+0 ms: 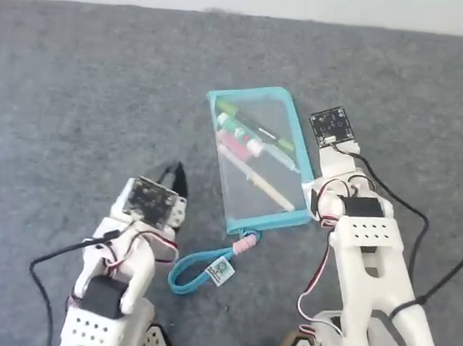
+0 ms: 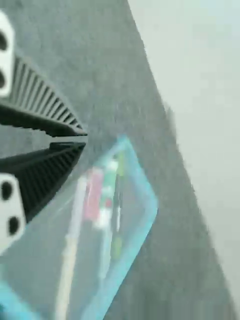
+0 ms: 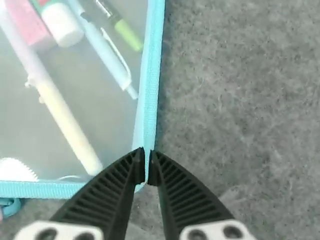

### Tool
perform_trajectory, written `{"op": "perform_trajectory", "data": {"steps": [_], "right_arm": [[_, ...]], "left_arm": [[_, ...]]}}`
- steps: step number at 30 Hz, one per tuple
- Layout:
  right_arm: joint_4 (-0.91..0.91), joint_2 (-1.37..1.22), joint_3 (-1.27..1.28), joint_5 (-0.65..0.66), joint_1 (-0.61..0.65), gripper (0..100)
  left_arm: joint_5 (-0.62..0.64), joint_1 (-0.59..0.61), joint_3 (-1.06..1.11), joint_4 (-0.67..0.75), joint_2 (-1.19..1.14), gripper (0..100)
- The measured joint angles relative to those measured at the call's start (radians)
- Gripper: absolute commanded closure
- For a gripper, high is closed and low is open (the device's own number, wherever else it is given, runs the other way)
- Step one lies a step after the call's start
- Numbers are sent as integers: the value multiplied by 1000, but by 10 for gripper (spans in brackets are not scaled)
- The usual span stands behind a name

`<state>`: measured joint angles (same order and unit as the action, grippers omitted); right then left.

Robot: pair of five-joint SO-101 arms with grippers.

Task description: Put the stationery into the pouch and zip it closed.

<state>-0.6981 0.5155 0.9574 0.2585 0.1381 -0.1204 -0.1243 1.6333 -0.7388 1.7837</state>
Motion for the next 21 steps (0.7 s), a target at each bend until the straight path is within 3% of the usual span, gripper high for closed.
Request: {"op": "perform_trajectory", "data": {"steps": [8, 11, 21], "right_arm": [[0, 26, 23, -3, -2, 991], [0, 107, 77, -35, 0, 991], [130, 548, 348, -58, 0, 991]], "left_arm": [[6, 227, 0, 97, 0, 987], [71, 281, 0, 117, 0, 987], [133, 296, 0, 118, 0, 987]]}}
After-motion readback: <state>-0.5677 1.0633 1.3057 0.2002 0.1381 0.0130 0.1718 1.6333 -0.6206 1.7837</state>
